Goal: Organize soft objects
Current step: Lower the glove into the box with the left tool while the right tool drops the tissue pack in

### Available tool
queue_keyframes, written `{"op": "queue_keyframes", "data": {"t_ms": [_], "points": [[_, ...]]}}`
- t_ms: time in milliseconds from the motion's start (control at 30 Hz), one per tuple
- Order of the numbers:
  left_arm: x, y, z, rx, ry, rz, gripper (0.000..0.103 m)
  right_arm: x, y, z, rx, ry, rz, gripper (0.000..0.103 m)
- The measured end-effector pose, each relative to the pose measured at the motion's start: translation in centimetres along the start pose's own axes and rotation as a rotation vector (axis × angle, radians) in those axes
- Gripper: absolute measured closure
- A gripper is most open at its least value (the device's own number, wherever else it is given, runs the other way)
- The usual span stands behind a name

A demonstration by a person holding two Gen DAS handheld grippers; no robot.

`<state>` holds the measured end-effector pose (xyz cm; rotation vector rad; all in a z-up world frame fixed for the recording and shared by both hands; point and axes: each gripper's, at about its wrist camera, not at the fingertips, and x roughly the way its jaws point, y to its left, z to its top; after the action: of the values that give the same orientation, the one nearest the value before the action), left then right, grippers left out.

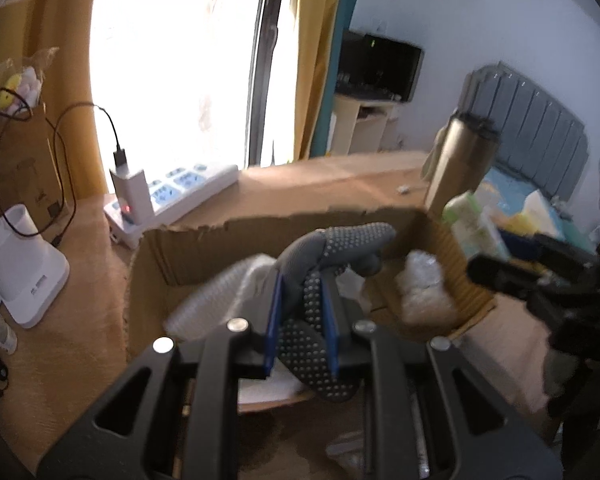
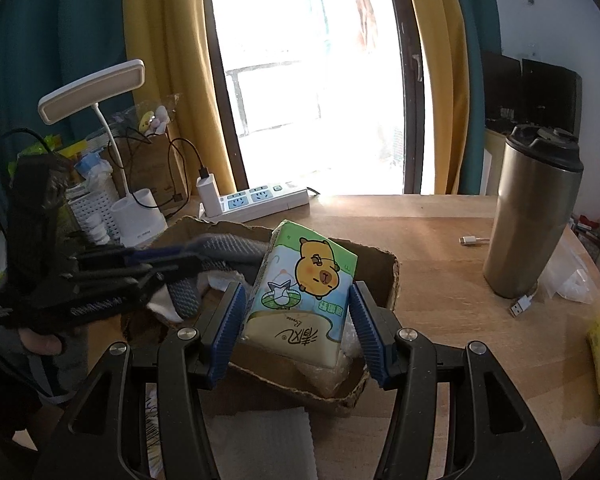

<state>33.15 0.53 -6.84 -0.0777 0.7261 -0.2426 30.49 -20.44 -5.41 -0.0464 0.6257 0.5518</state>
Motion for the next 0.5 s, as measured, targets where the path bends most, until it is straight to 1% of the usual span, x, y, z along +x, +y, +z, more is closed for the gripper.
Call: {"op": "queue_keyframes", "data": {"t_ms": [33,100,200,233,267,333,500], "points": [[0.6,0.0,-0.1,0.006,0.027,0.005,0.081,0.1,0.0,0.0,0.000,0.002,-0.001,0.046],[1.4,-0.2,-0.4,0.016,0.055,0.014,0.078,0.5,-0.1,0.1,0.001,0.007,-0.002,0.046],[1.7,-0.2,-0.6,0.017,0.063,0.022,0.073,1.0,-0.1,0.2,0.001,0.014,-0.003,0.046],[1.6,-0.2,-0.5,0.014,0.055,0.025,0.068,1.2,0.0,0.2,0.000,0.016,-0.003,0.046],[1.5,-0.1,-0.4,0.012,0.047,0.028,0.055,1.4,0.1,0.3,-0.001,0.018,-0.003,0.046],[1.0,0.2,-0.2,-0.001,0.026,0.032,0.036,1.7,0.2,0.3,-0.003,0.022,-0.002,0.046],[-0.3,1.2,0.2,-0.047,-0.014,0.016,0.035,2.6,0.7,0.6,-0.007,0.032,-0.003,0.046]]}}
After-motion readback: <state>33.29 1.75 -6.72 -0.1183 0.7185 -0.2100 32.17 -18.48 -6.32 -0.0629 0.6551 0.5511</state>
